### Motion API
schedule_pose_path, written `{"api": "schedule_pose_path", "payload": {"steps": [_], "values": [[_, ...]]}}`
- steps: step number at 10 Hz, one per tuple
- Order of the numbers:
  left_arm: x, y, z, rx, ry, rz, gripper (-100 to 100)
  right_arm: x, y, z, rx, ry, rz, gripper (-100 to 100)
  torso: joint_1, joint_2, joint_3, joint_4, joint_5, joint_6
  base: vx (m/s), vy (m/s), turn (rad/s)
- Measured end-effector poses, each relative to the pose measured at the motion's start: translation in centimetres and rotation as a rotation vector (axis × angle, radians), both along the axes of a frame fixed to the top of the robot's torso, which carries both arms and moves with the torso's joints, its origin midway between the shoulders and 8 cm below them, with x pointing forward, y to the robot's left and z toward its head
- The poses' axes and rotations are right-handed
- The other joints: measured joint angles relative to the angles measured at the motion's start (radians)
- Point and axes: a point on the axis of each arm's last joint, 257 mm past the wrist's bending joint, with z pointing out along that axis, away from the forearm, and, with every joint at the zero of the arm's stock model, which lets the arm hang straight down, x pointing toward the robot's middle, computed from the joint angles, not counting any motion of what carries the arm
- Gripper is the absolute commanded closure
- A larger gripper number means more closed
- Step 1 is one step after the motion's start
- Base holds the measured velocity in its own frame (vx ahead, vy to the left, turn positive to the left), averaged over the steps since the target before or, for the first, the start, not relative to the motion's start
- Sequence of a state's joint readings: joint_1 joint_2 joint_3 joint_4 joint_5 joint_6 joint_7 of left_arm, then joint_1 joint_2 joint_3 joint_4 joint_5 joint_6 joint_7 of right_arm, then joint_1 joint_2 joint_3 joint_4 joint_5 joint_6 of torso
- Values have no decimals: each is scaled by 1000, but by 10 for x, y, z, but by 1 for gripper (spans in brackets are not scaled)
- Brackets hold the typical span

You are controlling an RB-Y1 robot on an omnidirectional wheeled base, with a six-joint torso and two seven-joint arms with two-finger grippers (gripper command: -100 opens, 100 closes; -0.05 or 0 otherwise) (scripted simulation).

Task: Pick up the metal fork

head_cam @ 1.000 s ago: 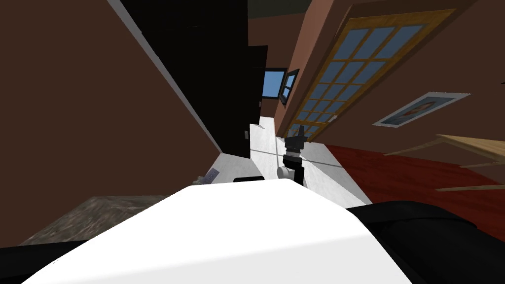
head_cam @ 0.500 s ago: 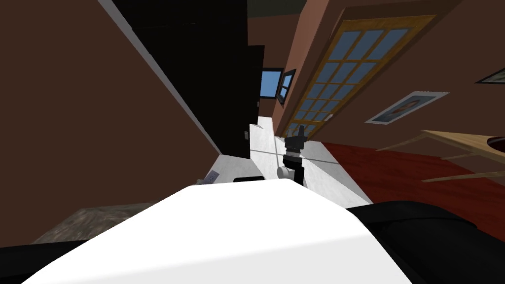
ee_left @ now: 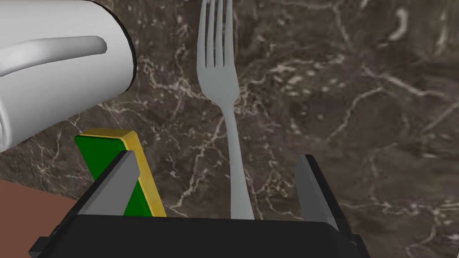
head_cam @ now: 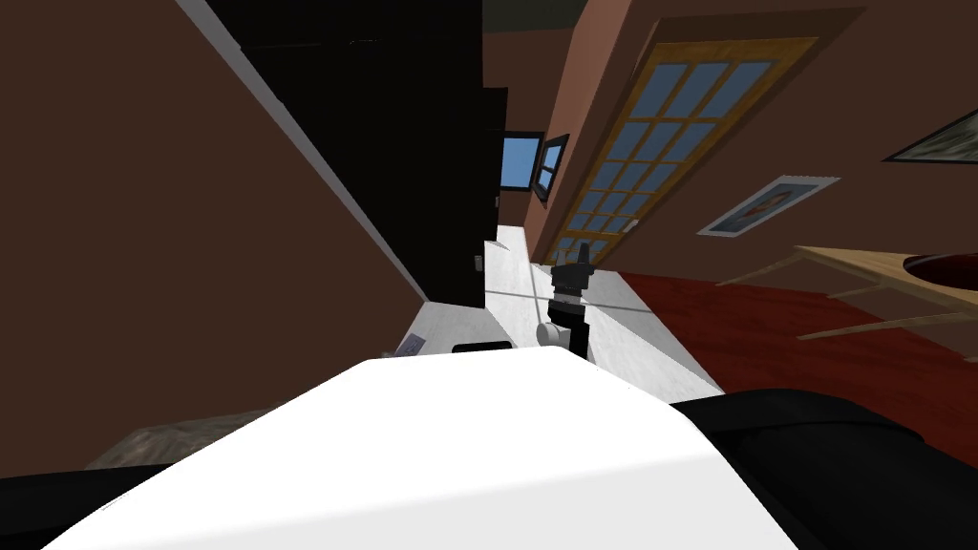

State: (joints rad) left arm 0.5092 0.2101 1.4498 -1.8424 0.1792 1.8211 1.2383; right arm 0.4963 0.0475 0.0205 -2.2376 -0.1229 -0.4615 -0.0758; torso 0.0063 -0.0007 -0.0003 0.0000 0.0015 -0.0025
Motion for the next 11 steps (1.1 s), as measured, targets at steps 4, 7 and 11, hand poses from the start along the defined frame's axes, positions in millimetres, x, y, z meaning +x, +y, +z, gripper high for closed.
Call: {"api": "schedule_pose_path", "payload": {"steps": [4, 7, 11], "values": [[-16, -28, -7, -83, 1, 101, -100, 0, 0, 0, 0, 0, 0, 0, -1, 0, 0, 0, 0, 0, 17, 53, -42], [-26, -52, -7, -157, 3, 173, -100, 0, 0, 0, 0, 0, 0, 0, -1, 0, 0, 0, 0, 0, 12, 45, -31], [-26, -53, -16, -162, 4, 167, -100, 0, 0, 0, 0, 0, 0, 0, -5, 1, 1, 0, -1, 0, -1, 0, 36]]}}
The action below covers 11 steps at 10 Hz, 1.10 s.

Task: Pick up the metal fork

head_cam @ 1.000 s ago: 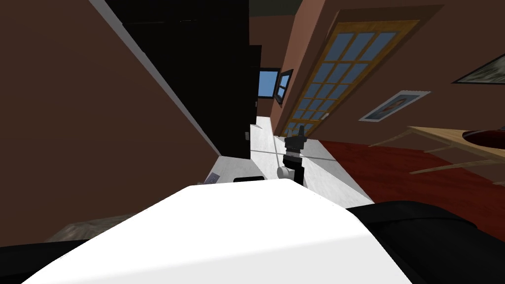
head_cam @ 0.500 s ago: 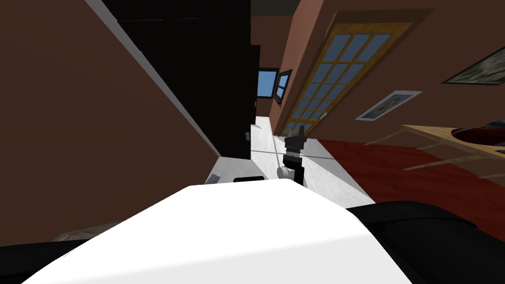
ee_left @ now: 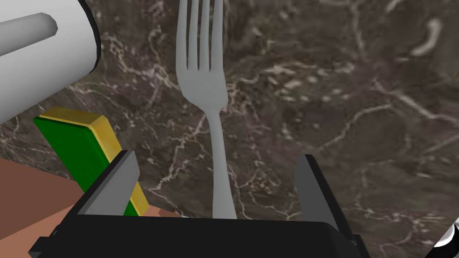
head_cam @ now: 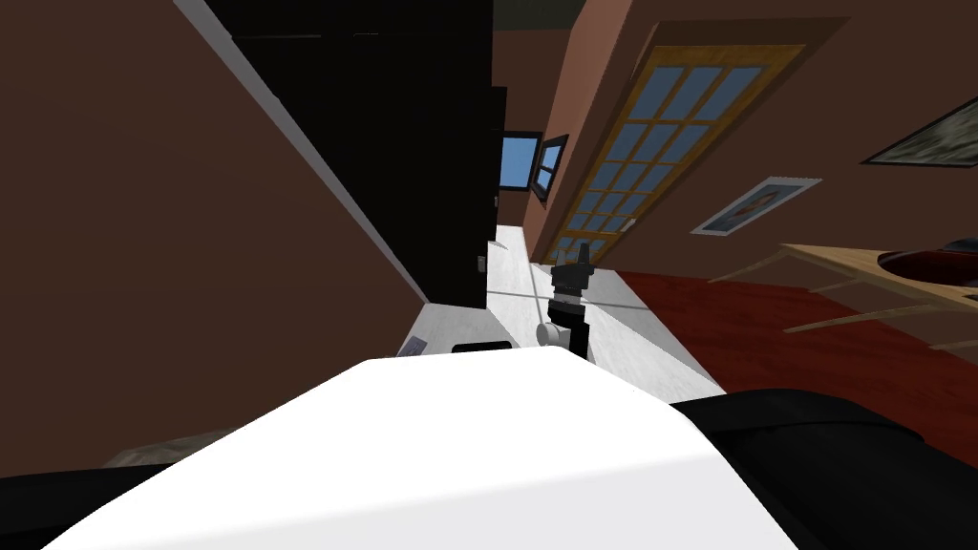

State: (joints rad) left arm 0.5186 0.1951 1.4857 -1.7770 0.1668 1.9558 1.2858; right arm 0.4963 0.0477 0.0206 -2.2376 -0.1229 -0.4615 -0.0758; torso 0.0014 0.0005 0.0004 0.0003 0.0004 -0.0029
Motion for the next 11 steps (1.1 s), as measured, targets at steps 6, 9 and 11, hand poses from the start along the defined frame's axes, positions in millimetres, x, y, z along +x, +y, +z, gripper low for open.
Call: {"api": "schedule_pose_path", "payload": {"steps": [6, 9, 11], "values": [[2, 4, -9, 5, 1, -9, 100, 0, 0, 0, 0, 0, 0, 0, 1, 0, 0, 0, 2, 1, 0, -1, 6], [2, 4, -9, 6, 1, -9, 100, 0, 0, 0, 0, 0, 0, 0, 1, 0, 0, 0, 2, 1, 0, 0, -19], [0, 2, 0, 5, 1, -1, 100, 0, 0, 0, 0, 0, 0, 0, 1, 0, 0, 0, 1, 1, 1, 4, -66]]}}
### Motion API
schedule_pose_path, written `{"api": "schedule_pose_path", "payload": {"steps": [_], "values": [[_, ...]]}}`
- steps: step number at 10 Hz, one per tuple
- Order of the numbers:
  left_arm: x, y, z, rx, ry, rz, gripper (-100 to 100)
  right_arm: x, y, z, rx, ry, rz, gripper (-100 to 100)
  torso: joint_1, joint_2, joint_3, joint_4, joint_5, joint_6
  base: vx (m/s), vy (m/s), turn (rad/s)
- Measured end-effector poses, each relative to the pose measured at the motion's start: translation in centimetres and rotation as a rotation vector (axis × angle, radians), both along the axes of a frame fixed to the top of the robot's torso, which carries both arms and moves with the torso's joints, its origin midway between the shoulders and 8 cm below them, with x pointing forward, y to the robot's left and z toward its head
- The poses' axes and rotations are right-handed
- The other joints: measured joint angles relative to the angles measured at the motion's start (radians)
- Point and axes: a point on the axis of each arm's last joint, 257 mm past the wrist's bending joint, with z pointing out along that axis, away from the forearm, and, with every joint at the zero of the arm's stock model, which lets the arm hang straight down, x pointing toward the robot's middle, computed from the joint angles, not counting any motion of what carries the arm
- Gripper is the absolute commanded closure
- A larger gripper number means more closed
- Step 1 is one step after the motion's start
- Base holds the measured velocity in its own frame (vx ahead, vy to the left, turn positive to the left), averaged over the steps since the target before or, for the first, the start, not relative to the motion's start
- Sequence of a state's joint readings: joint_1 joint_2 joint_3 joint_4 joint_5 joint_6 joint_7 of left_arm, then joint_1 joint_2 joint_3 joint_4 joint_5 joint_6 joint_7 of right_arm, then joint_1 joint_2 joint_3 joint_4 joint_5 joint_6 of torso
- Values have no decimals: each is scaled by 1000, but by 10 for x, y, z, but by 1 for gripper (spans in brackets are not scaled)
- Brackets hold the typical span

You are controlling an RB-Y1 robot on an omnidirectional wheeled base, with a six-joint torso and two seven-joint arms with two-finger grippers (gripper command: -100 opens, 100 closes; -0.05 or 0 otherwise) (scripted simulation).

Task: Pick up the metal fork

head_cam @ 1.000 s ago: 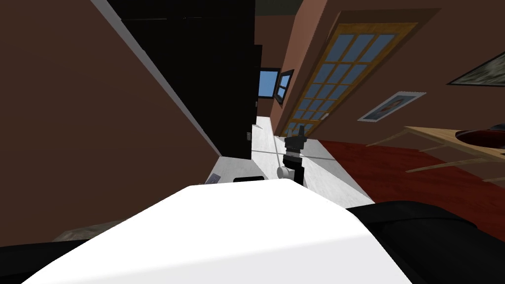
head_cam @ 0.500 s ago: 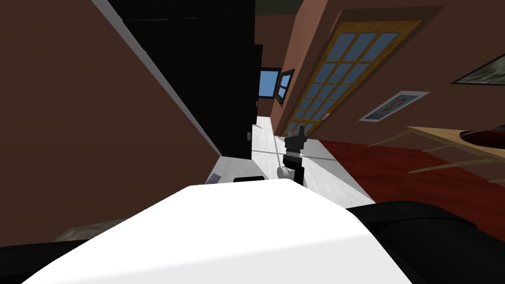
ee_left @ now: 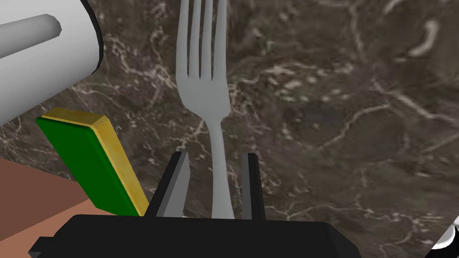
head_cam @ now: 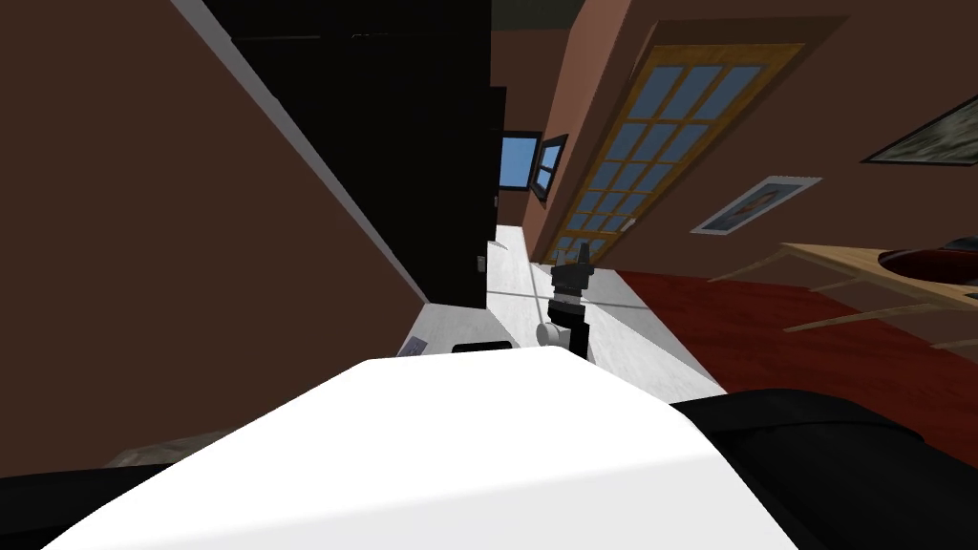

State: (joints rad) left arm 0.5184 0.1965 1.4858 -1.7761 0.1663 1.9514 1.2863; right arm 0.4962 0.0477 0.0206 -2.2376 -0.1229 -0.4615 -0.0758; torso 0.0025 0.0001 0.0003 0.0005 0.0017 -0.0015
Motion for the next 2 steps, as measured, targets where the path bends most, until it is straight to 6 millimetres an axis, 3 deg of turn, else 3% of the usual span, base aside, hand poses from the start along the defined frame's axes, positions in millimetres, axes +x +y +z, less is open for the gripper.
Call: {"api": "schedule_pose_path", "payload": {"steps": [1, 2], "values": [[0, -1, 5, -2, 0, 6, 100, 0, 0, 0, 0, 0, 0, 0, 0, 0, 0, 0, 0, 0, 1, 4, -18], [0, -1, 6, -3, 0, 7, 0, 0, 0, 0, 0, 0, 0, 0, 0, 0, 0, 0, 1, 0, 0, 0, 0]]}}
